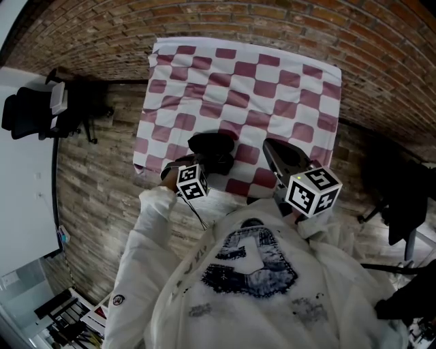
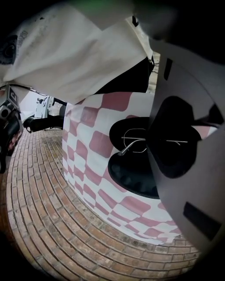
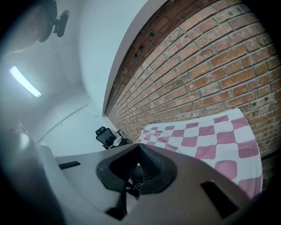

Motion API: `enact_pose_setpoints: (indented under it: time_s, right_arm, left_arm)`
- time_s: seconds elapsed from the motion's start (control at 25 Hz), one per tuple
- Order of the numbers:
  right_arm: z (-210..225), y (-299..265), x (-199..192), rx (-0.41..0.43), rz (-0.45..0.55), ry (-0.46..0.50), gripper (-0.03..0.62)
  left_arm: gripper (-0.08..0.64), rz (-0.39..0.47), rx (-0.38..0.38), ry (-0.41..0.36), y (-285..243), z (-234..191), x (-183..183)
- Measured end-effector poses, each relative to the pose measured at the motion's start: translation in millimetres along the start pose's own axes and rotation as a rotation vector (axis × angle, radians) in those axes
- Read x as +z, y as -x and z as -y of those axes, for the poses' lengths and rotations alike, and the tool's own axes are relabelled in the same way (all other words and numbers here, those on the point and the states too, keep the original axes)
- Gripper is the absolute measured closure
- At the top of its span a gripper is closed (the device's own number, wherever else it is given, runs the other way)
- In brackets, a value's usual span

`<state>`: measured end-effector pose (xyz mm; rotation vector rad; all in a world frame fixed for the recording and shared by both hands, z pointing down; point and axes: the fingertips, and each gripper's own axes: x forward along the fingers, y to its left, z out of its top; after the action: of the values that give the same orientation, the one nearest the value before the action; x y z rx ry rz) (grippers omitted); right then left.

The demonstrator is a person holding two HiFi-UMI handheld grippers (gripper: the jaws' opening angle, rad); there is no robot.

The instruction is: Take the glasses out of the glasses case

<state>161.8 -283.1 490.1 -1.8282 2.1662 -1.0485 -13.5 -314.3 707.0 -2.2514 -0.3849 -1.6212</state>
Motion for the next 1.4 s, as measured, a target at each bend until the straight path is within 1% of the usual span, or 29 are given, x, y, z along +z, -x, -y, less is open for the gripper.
enact_pose_setpoints:
  time_s: [0.36,0.72,0.96,1.16,1.24,1.4]
  right_arm:
    - [-10,1,-3,0.007,0.000,0.006,0.578]
    - [-20,9,-7,0.006,0.011,0.011,0.578]
    - [-33,18,-13,0.005,0.022,0.023,0.578]
    - [-49,28,-21,0.016,0.032,0.036,0.578]
    - [-56,33,-26,0.021,0.035,0.044,0.578]
    - [-72,43,-35,0.032,0.044,0.065,0.578]
  left_arm:
    - [0.543,0.023,0.034,0.004,12,-3,1]
    - [0.545,0.075,0.094,0.056,29,-8,5]
    - [0.545,0.135,0.162,0.115,49,-14,13]
    - [0.545,0.174,0.231,0.162,70,-9,17]
    - [0.545,0.197,0.257,0.196,80,-5,19]
    - [0.545,0.283,0.310,0.296,107,3,28]
